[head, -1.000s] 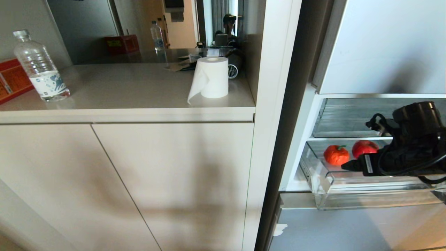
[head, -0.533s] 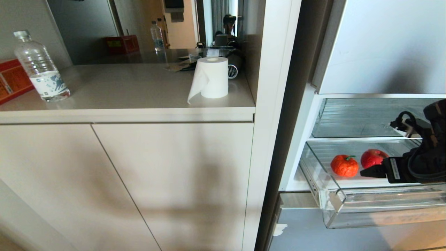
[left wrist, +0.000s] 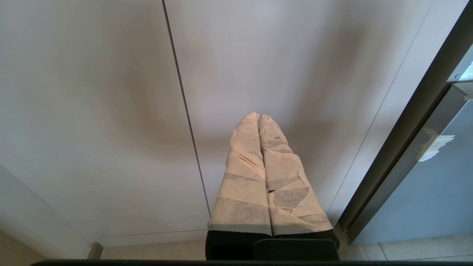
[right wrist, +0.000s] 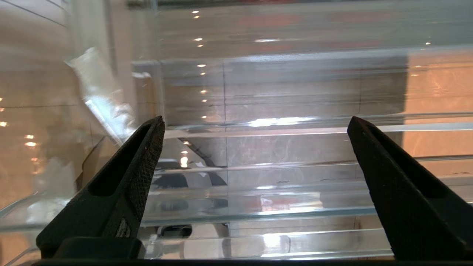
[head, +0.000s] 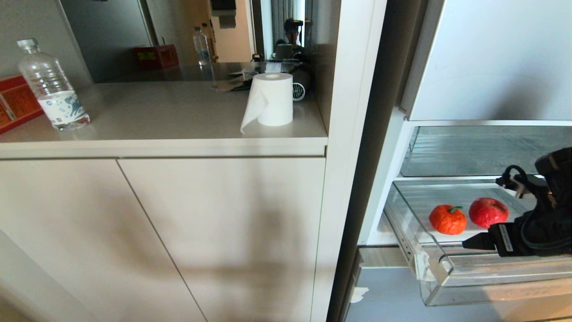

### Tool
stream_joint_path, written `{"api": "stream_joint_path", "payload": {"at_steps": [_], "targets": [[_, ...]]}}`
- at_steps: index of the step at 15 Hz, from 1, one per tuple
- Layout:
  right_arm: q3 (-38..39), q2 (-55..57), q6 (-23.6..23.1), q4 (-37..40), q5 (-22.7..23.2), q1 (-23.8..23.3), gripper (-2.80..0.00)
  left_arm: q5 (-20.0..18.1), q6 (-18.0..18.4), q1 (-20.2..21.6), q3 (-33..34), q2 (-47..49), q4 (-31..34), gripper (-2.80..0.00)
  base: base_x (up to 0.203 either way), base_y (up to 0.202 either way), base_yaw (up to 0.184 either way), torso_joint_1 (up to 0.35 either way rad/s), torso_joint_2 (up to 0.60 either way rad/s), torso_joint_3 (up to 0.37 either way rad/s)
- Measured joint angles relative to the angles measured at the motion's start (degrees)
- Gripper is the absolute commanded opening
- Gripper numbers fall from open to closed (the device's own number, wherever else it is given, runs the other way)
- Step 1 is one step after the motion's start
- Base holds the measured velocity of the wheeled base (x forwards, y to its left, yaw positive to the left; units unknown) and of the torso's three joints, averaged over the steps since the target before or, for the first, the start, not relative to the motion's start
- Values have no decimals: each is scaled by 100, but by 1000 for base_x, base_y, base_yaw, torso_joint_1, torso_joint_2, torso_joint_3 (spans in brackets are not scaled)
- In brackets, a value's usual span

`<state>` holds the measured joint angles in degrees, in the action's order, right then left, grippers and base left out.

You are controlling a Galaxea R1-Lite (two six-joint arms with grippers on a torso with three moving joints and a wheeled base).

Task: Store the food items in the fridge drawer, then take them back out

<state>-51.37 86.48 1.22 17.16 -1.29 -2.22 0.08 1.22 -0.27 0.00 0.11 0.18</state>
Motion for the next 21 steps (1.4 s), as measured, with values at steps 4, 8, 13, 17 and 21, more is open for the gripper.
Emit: {"api": "stream_joint_path", "payload": {"at_steps": [4,8,13,17,21], "targets": [[105,-258,3,-88,61,-120,0,0,-1,0,0,0,0,-280,0,0,0,0,0,0],[-84,425,19,-969,83,-103,0,-1,-1,0,0,0,0,-280,0,0,0,0,0,0],[-287,1672,371,-2467,176,35,0,-1,2,2,0,0,0,-280,0,0,0,0,0,0],[-356,2087,495,-2868,136,55,0,-1,-1,0,0,0,0,-280,0,0,0,0,0,0],[-372,2171,495,-2879,113,33,0,1,2,0,0,0,0,-280,0,0,0,0,0,0]]}}
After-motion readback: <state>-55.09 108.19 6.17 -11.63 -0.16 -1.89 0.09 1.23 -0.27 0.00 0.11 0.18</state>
